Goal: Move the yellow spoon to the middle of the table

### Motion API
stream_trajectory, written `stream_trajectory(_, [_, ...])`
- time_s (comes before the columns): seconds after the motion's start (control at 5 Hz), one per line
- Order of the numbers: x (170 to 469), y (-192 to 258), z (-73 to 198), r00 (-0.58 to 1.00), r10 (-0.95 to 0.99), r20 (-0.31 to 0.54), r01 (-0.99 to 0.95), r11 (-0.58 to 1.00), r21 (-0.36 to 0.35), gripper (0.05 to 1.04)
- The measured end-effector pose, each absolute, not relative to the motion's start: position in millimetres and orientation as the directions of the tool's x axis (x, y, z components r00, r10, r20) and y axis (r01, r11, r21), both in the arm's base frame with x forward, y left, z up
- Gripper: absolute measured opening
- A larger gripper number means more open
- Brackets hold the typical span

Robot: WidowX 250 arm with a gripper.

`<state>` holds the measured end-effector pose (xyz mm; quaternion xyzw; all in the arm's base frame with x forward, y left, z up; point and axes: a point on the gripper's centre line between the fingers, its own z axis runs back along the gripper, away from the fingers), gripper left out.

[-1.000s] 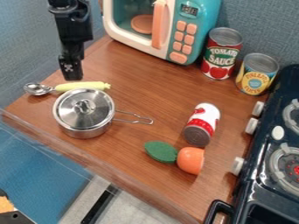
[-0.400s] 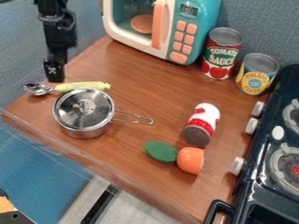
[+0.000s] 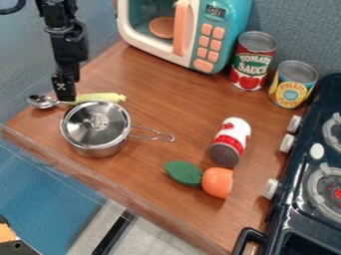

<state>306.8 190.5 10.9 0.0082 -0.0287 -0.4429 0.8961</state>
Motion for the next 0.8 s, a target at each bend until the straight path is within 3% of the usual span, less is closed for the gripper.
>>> stream_trajectory(0.4, [313.4,171.7,-3.2,0.588,-0.807,0.041,0.806,0.590,0.050,1.000])
stream_trajectory(0.6, [315.1,169.0,-10.3,0.600,-0.799,0.035,0.797,0.601,0.050,0.950])
stream_trajectory(0.8, [315.1,167.6,-10.6,0.614,-0.788,0.043,0.787,0.616,0.045,0.663])
